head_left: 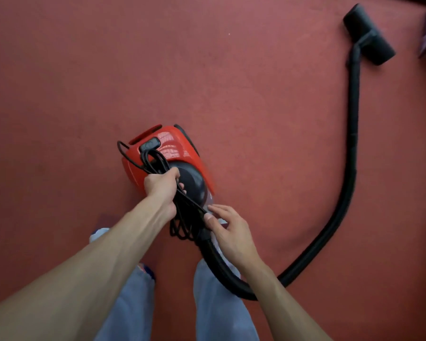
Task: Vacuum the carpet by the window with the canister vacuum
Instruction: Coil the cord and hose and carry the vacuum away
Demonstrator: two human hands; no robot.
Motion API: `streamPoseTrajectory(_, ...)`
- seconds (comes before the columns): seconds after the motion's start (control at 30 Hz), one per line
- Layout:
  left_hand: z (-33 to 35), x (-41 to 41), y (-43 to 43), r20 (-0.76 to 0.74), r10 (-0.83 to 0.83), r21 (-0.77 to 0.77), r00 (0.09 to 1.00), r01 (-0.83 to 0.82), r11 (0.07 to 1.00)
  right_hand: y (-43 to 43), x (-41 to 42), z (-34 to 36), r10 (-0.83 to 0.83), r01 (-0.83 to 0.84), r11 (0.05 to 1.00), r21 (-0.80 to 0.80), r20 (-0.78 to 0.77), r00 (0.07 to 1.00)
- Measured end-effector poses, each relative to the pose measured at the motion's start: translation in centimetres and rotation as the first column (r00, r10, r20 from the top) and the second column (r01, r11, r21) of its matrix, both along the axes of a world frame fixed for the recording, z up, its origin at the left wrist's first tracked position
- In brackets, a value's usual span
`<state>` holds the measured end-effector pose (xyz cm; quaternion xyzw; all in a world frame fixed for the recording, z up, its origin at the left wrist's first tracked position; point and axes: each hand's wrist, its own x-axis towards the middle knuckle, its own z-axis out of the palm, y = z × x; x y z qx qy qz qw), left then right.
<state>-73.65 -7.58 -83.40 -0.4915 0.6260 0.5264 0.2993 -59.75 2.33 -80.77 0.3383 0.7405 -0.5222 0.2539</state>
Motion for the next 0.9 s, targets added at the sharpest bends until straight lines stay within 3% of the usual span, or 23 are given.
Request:
streamPoseTrajectory(0.13, 1.8, -1.0, 2.0, -0.064, -0.258, -0.142, 0.964, 0.247, 0.958, -0.5, 0.2, 1.2, -0.003, 0.004, 1.000, 0.024, -0.043, 0.999)
streamPoseTrajectory(0.27, 3.6, -3.3, 4.2, -0.113, -0.573, -0.296, 0.812, 0.523, 0.800, -1.4, -1.4, 1.6, -0.104, 0.115, 0.983, 0.142, -0.086, 0.991)
streamPoseTrajectory(0.33, 4.6, -4.7, 5.7, -0.102, -0.742, -0.402, 0.663, 0.654, 0.640, -1.8, -2.5, 1.8, -0.120, 0.134, 0.976, 0.173, -0.086, 0.989)
streamPoseTrajectory(0.43, 6.2, -6.3, 8.6, -0.082, -0.929, -0.510, 0.360, 0.786, 0.350, -2.3, -4.4, 2.9, -0.232, 0.242, 0.966, 0.090, -0.106, 0.967)
streamPoseTrajectory(0.53, 7.3, -6.8, 11.4, -0.066, -0.994, -0.539, 0.091, 0.835, 0.112, -2.8, -5.7, 3.6, -0.360, 0.363, 0.932, -0.001, -0.130, 0.924)
streamPoseTrajectory(0.6, 7.5, -6.4, 12.7, -0.053, -0.998, -0.534, -0.021, 0.845, 0.011, -2.9, -5.8, 3.6, -0.454, 0.453, 0.891, -0.042, -0.127, 0.882)
streamPoseTrajectory(0.73, 5.7, -4.4, 14.0, 0.011, -0.994, -0.529, -0.113, 0.843, -0.102, -1.7, -4.0, 1.9, -0.472, 0.467, 0.881, -0.073, -0.072, 0.879)
streamPoseTrajectory(0.9, 1.0, -0.6, 15.7, 0.058, -0.994, -0.515, -0.095, 0.850, -0.111, 1.7, -0.3, -2.7, -0.386, 0.387, 0.920, -0.057, 0.018, 0.922)
